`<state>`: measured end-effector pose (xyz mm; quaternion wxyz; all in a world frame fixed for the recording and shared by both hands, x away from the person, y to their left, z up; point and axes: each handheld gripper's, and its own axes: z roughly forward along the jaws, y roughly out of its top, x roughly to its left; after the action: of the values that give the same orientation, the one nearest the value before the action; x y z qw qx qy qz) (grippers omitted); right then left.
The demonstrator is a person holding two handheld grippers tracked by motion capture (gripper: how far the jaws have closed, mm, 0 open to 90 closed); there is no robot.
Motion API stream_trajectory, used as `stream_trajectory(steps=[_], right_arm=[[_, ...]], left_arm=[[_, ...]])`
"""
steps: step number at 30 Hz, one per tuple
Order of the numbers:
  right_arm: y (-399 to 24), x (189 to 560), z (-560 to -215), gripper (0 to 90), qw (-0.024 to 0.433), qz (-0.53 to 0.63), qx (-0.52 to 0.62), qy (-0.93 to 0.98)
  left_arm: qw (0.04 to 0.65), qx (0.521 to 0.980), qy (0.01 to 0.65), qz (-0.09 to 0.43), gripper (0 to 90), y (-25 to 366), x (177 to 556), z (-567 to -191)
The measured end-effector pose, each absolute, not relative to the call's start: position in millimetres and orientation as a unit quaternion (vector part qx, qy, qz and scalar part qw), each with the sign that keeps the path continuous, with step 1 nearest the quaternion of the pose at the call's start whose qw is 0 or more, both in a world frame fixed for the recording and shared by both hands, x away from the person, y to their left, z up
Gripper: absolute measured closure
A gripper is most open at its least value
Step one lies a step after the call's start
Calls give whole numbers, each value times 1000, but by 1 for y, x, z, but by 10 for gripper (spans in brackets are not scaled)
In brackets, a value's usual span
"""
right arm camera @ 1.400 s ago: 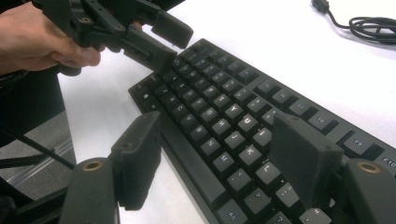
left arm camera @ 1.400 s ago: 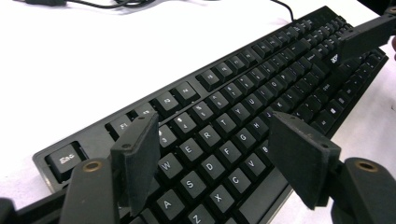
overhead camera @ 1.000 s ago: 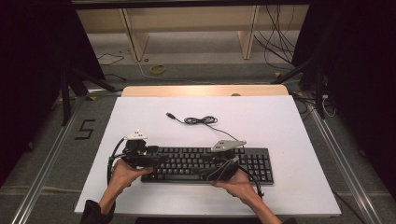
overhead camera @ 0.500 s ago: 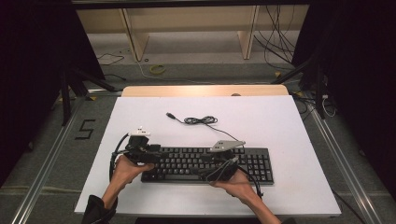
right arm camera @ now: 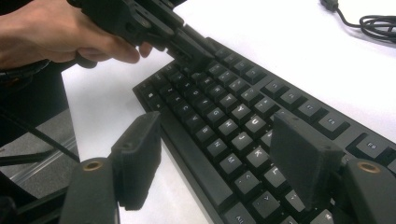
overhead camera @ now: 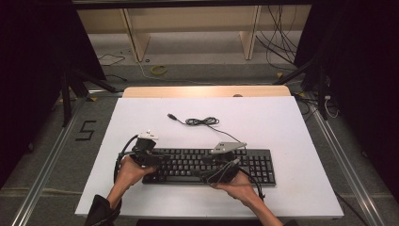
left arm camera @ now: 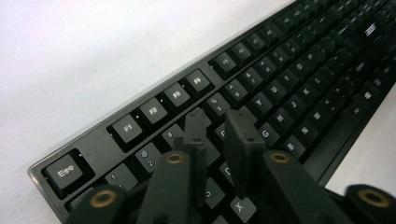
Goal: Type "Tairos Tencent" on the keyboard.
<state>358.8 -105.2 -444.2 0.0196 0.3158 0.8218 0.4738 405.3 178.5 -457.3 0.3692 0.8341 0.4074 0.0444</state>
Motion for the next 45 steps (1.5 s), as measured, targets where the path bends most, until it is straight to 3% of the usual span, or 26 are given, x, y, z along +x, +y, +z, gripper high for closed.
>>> stream_trajectory(steps=[7, 29, 45], right_arm=[[-105, 359, -444, 347, 19, 474, 315, 822], [-105, 358, -444, 347, 20, 474, 315, 822], [-105, 359, -444, 348, 22, 474, 315, 822]], left_arm=[[356, 841, 405, 41, 886, 175, 407, -464], [348, 843, 408, 42, 888, 170, 406, -468], [381, 826, 414, 23, 600, 175, 400, -456]])
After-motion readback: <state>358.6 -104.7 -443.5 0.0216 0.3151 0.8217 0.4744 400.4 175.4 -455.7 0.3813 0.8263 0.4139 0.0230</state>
